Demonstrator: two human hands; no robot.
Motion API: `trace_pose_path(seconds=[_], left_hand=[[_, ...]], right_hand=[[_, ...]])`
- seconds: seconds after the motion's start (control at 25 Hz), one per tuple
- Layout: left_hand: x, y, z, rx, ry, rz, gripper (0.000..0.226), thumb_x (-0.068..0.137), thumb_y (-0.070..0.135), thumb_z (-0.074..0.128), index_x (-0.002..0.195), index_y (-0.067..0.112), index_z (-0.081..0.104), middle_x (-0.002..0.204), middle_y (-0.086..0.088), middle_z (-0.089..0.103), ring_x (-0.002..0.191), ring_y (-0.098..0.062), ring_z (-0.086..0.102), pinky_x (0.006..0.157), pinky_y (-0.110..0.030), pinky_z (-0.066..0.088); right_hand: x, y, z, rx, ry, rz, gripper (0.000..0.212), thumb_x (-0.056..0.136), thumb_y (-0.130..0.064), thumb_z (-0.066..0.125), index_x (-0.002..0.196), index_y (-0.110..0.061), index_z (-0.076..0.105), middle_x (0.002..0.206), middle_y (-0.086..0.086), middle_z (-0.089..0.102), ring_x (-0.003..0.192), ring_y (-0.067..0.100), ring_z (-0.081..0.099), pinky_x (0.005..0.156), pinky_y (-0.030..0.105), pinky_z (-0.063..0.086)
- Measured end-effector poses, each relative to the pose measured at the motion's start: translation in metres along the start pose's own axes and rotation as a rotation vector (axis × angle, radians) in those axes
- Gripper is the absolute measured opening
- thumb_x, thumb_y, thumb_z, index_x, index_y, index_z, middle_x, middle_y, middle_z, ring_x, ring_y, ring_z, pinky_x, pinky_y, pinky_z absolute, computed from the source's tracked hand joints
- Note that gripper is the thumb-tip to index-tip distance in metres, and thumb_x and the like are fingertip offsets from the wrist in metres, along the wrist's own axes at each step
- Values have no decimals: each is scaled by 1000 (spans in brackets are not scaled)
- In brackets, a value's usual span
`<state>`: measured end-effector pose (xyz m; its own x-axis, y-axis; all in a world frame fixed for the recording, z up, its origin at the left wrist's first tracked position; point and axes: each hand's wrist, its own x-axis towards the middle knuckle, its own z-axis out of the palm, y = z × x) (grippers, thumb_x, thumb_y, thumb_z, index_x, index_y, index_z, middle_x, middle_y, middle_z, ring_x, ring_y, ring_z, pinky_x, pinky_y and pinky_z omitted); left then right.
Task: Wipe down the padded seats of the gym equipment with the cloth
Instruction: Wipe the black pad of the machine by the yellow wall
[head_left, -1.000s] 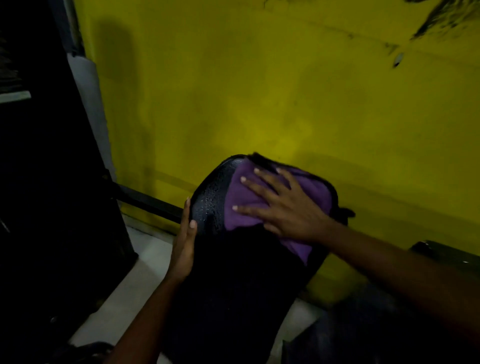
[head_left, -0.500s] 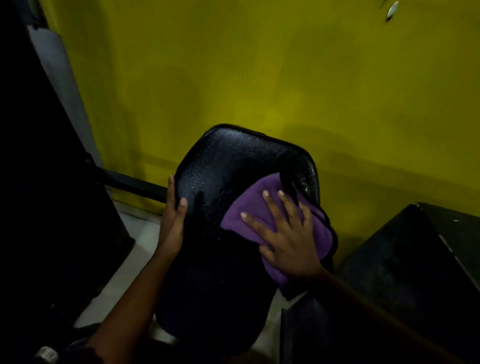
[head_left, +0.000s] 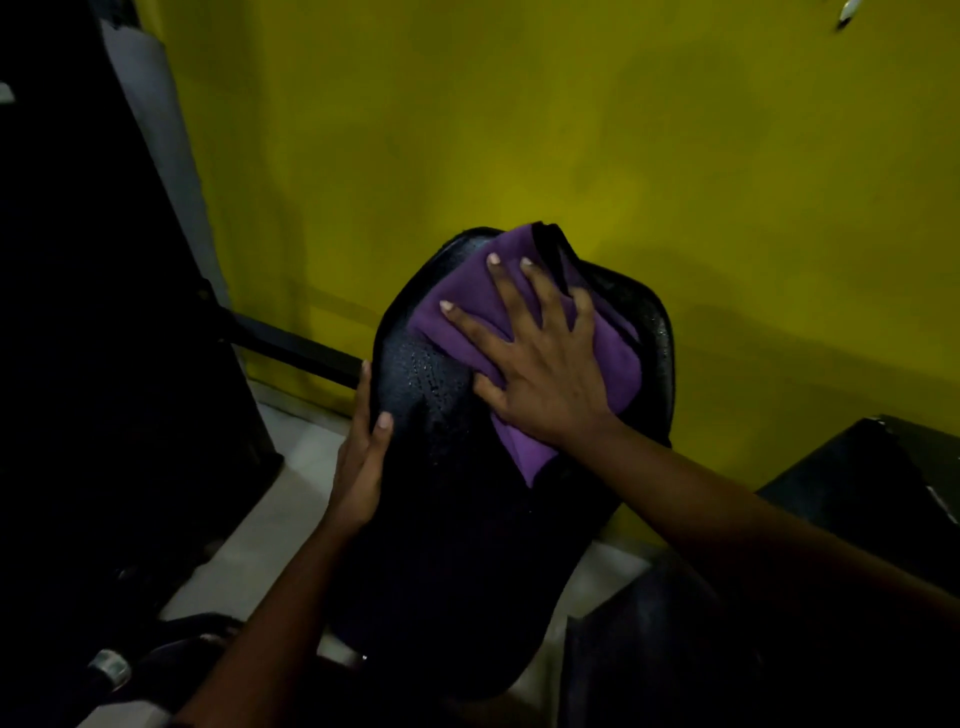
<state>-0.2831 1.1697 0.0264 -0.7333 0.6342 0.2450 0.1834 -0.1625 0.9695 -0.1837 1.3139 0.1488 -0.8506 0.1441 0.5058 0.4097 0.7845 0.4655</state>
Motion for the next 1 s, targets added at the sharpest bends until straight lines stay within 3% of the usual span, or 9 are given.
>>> trace_pose_path(seconds=[0.08,0.2,0.28,0.4,0.6,0.76,0.84,0.92,1.0], left_hand=[[-1,-6,0,-45,15,9,84,72,85,32,143,46,10,142,41,17,125,26,29,100,-1,29],[-4,-14,1,-162,13,0,76,80,75,37,146,43,16,148,33,26,135,10,30,111,-24,29],[-6,-12,1,-137,27,7,81,78,78,35,146,39,18,139,44,29,130,18,30,106,-14,30],[-5,-13,-1,-156,44,-14,81,75,81,36,144,41,23,140,40,31,131,16,31,108,-21,29],[-4,-15,0,-165,31,-11,79,75,82,34,144,44,23,149,28,26,137,8,26,114,-26,25],[-4,-16,-2,-300,54,-56,83,77,76,44,146,34,27,143,20,44,133,-1,40,110,-34,34],[-8,-10,-4,-382,73,-115,75,83,65,40,145,25,30,120,21,64,115,1,57,95,-23,48],[-19,-15,-7,-477,69,-155,52,93,50,27,133,20,40,97,22,72,94,7,65,76,-11,52],[-32,-30,-13,-555,60,-227,54,92,56,34,129,18,46,114,9,70,104,-1,64,79,-14,52]], right_hand=[[-12,-17,9,-23,9,-24,72,77,-53,44,144,-41,20,156,9,18,140,31,14,100,54,15],[-38,-42,24,-14,41,-117,74,75,-51,46,144,-40,21,155,8,20,139,30,17,100,52,18],[-65,-65,30,-2,18,-209,73,74,-49,47,143,-39,25,154,7,25,137,29,21,100,49,21],[-93,-64,29,3,-12,-364,66,73,-44,51,138,-41,36,150,3,34,132,26,26,96,44,25],[9,-6,-2,-18,71,-115,62,75,-46,42,136,-44,34,153,4,27,126,28,26,93,45,20],[29,-35,13,-20,43,-191,66,76,-49,46,140,-39,31,154,7,25,129,29,24,96,48,19],[10,-55,22,-14,56,-240,66,76,-48,44,140,-36,33,153,9,27,128,30,26,95,48,21],[-12,-72,33,-3,65,-295,66,75,-47,42,140,-34,35,152,9,30,128,30,27,95,47,23],[-43,-94,46,0,71,-334,68,73,-47,43,140,-34,35,151,8,33,130,28,27,97,47,23]])
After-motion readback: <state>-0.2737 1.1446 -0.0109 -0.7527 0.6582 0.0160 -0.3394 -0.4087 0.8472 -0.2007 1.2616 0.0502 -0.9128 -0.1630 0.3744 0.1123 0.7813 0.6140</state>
